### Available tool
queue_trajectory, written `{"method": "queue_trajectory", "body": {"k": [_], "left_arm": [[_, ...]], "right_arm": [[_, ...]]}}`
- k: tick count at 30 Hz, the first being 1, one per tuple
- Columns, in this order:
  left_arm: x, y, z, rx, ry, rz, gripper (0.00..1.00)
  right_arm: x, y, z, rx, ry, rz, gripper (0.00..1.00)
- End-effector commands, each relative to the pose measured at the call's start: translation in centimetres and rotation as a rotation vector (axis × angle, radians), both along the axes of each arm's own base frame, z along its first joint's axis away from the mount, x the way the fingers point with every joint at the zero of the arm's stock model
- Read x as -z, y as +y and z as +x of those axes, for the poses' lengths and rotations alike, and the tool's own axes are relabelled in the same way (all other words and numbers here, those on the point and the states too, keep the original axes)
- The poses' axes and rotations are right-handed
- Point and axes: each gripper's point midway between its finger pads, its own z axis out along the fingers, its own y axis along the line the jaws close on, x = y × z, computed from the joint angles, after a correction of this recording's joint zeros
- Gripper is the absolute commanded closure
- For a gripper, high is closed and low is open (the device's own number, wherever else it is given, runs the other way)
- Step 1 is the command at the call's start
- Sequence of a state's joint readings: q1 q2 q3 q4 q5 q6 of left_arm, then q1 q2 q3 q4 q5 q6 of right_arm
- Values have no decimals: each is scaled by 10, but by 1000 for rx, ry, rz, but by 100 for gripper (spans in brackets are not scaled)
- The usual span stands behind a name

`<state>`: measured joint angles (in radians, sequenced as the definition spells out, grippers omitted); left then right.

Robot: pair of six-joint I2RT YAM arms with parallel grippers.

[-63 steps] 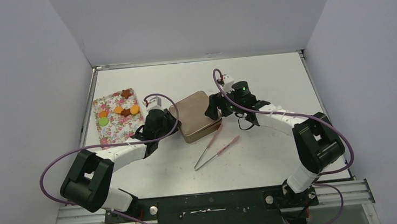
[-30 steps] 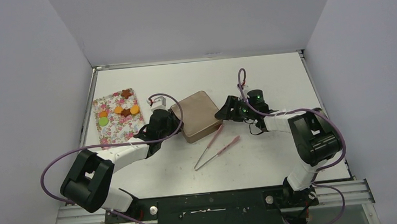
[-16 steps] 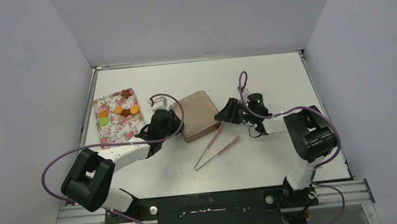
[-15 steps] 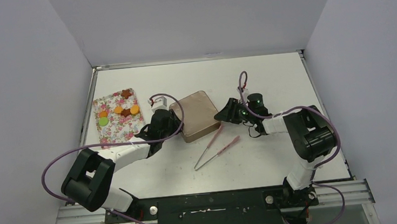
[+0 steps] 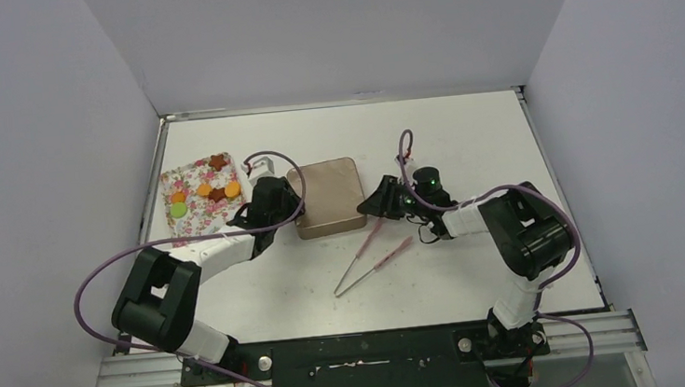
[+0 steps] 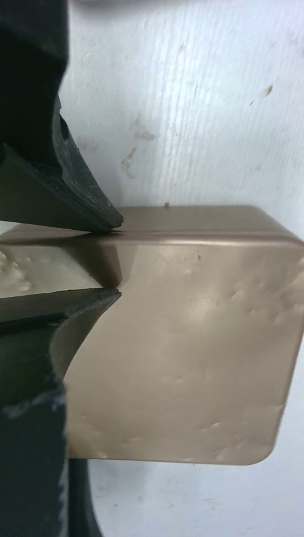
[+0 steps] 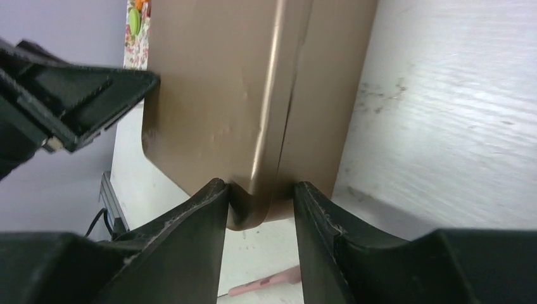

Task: Pack the cookies

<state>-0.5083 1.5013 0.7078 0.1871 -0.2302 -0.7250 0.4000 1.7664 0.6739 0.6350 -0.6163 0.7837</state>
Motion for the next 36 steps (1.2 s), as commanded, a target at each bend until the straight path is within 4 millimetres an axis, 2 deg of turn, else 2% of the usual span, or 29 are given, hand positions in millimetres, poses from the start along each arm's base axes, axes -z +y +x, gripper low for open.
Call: {"method": "queue_trajectory", "body": {"k": [1,7,10,16,19,23,30,36], "left_arm": [[-17,4,27,-22,-37,-9,63],[-18,19,54,-54,-62,55,60],[-22,31,64,-80,-76,80,57],[-45,53,81,-139,-135,124,44],[-63,55,88,-138,-178,146,37],[-76,50,98,-108,-208,155,36],[-61,29,109,-4,-172,151,41],[-38,21,112,41,-108,171,42]], "right_arm": [[-2,36,-31,-129,13,-1,70],[-26,66,-43,-204,-55,-7,66],[-37,68,-40,-201,-86,-6,60],[-58,41,-9,-120,-148,-44,43],[-67,16,15,-46,-161,-30,37],[-74,-5,45,17,-171,-23,35],[-74,0,82,47,-172,12,35],[-53,10,101,41,-125,27,35]]}}
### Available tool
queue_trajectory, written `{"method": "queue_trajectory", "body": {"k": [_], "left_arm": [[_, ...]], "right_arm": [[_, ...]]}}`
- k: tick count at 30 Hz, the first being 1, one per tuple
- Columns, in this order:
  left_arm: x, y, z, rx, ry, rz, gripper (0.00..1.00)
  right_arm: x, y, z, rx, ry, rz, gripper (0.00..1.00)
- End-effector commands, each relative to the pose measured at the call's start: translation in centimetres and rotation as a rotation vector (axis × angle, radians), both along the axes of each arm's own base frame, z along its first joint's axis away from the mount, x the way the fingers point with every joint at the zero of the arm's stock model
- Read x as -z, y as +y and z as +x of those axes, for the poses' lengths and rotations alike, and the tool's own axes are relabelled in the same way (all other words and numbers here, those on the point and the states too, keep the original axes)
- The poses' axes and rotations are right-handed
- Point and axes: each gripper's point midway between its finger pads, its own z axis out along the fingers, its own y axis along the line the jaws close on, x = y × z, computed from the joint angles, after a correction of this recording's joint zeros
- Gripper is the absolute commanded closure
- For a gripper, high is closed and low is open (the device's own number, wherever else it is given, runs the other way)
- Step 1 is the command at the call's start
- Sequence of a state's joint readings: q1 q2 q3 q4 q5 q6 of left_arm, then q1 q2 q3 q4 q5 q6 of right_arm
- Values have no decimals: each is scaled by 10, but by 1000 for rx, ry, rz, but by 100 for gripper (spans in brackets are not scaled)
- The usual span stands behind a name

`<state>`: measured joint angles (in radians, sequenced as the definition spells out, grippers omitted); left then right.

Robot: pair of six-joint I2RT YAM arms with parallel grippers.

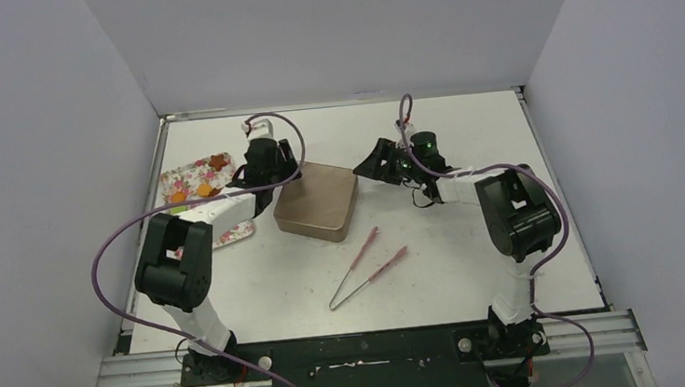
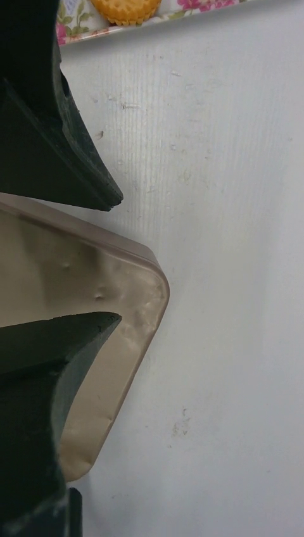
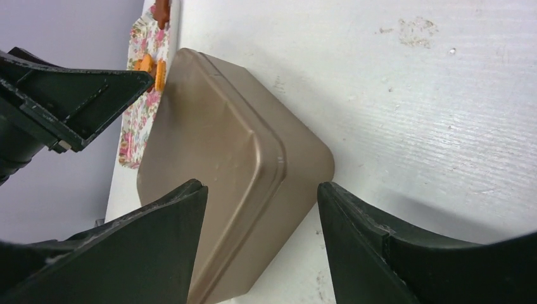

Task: Pack the cookies

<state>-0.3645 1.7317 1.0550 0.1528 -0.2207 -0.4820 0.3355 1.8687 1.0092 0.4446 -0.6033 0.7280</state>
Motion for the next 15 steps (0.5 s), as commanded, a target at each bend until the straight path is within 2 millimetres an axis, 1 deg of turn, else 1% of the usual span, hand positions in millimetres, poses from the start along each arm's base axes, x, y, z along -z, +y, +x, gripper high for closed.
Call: {"method": "queue_trajectory", "body": {"k": [1,4,7,13,15], "left_arm": [[0,-9,9,50,13,14,42],[10,-10,8,59,39,28,43],[21,-12,6,70,65,40,44],[42,-16,2,93,121,53,50],[45,-18,-1,104,133,52,50]], "right_arm": [[-7,13,17,-20,-36,47,36],[5,17,20,-37,-12,58,37],[20,19,18,-42,22,65,39],[53,16,6,-45,95,54,53],[62,11,1,-35,118,47,55]]}}
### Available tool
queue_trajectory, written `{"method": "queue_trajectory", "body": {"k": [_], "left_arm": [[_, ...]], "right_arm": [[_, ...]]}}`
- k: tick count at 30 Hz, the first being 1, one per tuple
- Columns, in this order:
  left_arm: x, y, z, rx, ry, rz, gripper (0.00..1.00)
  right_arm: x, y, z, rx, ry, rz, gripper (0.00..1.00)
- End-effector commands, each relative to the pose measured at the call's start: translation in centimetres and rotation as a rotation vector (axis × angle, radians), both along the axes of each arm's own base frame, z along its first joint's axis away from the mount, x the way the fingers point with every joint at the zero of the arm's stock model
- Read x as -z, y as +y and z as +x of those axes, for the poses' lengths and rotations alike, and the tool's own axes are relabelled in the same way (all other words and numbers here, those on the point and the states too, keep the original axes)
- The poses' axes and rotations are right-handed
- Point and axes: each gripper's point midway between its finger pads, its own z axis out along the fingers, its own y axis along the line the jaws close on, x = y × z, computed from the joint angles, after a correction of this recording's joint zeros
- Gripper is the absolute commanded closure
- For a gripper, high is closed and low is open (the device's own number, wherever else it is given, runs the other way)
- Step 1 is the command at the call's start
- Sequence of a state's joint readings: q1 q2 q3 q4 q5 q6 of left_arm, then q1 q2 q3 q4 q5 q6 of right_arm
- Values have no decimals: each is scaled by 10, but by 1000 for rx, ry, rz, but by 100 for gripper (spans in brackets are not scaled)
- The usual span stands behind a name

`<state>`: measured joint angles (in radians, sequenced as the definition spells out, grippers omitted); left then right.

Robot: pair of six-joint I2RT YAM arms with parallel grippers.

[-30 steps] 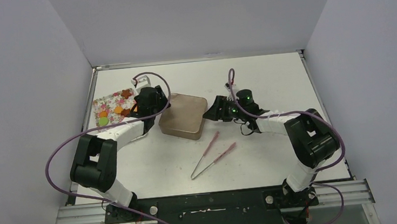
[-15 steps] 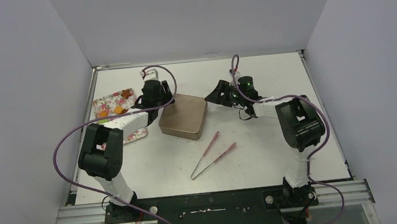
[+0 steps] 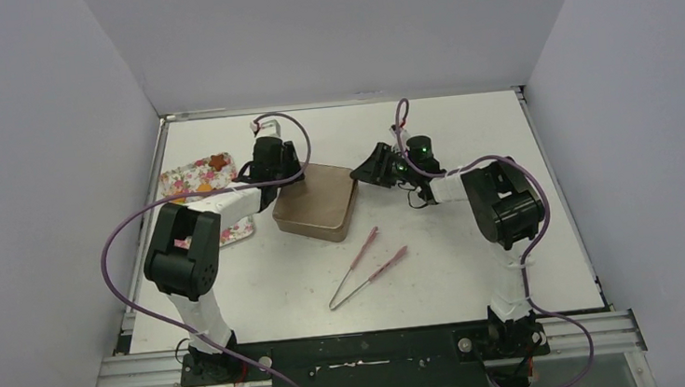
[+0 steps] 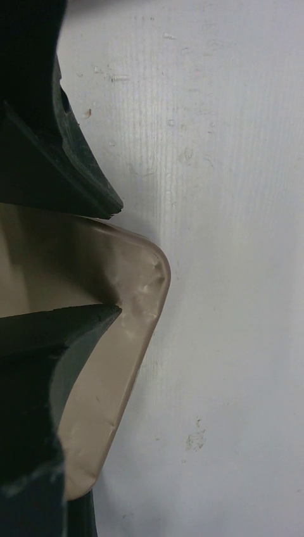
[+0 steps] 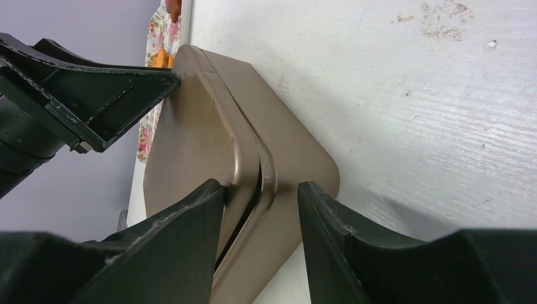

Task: Pack the cookies

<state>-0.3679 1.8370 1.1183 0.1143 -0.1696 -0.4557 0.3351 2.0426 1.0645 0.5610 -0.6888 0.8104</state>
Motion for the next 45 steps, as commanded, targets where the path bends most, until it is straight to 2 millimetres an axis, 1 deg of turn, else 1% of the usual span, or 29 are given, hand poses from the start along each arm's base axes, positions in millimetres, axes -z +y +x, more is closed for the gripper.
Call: {"method": "queue_trajectory", "body": {"k": [1,3,7,12,15,18,22,27,29,33,37,40,42,45], "left_arm": [[13,-7,-8,49,52,25,50],[9,-12,-10,61,41,13,50],[-3,-27,-13,101,22,-45,50],[-12,-38,-14,102,11,-105,50],[-12,-39,-14,86,12,-112,50],[-6,-39,-15,75,25,-101,50],[0,-42,-18,84,35,-87,50],[-3,-49,-22,99,22,-82,50],[-2,-52,-23,108,21,-81,50],[8,-55,-23,111,40,-74,50],[23,-49,-26,78,78,-70,50],[31,-41,-27,43,100,-83,50],[34,-31,-26,2,113,-115,50],[31,-22,-25,-23,111,-166,52]], "right_arm": [[29,-8,-11,11,46,-30,55],[28,-11,-16,12,47,-17,55],[8,-10,-17,5,11,13,53],[-19,-6,-21,-2,-28,74,44],[-26,-5,-23,-3,-38,92,41],[-25,-6,-24,-3,-37,92,42],[-17,-7,-28,-1,-23,102,52],[-11,-6,-38,-11,-17,129,66],[-7,-7,-40,-10,-14,136,69],[2,-6,-41,-8,3,150,72],[21,-11,-35,25,29,88,74],[16,-12,-32,25,6,68,72],[11,-14,-28,31,-11,43,70],[2,-13,-17,34,-45,20,67]]}}
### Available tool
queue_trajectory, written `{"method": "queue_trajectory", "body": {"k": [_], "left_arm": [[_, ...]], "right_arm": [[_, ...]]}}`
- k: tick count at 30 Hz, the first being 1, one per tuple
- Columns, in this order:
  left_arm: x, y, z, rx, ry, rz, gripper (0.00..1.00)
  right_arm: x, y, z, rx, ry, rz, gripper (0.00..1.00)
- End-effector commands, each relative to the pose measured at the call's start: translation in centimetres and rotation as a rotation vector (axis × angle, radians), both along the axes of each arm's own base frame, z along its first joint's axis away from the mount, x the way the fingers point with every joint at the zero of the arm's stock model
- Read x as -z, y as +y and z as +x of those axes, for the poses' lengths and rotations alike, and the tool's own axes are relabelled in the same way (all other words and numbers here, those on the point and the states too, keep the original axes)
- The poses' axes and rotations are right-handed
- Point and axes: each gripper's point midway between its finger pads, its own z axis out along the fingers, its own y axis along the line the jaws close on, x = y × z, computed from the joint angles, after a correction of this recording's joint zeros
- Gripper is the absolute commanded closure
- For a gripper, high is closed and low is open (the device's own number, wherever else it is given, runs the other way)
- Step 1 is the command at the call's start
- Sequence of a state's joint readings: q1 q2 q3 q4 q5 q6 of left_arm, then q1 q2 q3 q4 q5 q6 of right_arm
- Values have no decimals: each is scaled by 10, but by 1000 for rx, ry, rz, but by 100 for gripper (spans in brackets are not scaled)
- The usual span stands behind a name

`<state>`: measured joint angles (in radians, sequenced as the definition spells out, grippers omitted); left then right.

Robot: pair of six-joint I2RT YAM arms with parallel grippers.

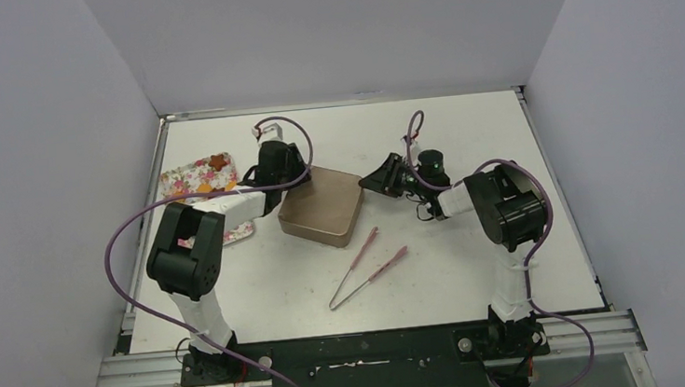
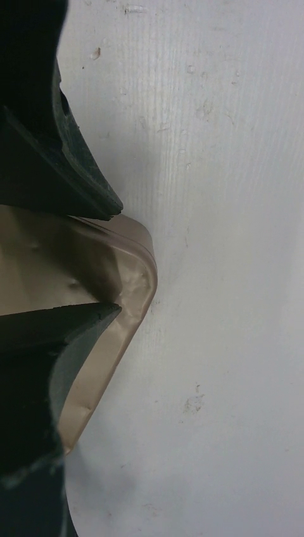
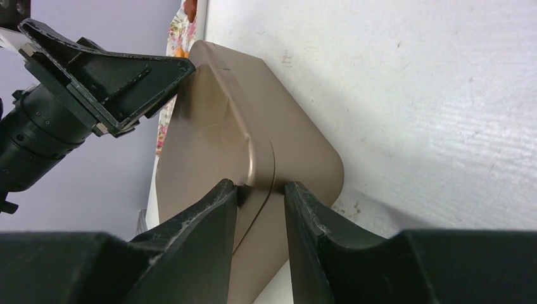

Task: Pack the cookies

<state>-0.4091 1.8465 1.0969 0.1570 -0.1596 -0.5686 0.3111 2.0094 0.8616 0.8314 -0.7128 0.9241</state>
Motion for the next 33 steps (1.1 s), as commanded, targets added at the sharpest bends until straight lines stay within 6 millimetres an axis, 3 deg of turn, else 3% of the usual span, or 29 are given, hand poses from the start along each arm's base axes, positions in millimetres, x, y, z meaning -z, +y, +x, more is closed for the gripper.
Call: {"method": "queue_trajectory", "body": {"k": [1,6,12,17,21,25,33], "left_arm": [[23,3,-18,-5,92,-72,53],[16,-3,-24,7,92,-132,54],[14,-14,-47,17,97,-284,61],[-1,-4,-54,-26,51,-317,63],[-15,11,-50,-83,-4,-320,60],[-21,16,-51,-94,-22,-315,58],[-24,3,-59,-23,-7,-359,58]], "right_arm": [[-4,3,15,2,-53,-88,67],[-16,15,47,-22,-100,-126,64],[-28,26,74,-45,-144,-136,59],[-48,18,79,-24,-188,-140,49],[-68,-6,83,18,-213,-151,38],[-74,-29,72,47,-210,-173,34],[-59,-40,6,13,-138,-156,34]]}}
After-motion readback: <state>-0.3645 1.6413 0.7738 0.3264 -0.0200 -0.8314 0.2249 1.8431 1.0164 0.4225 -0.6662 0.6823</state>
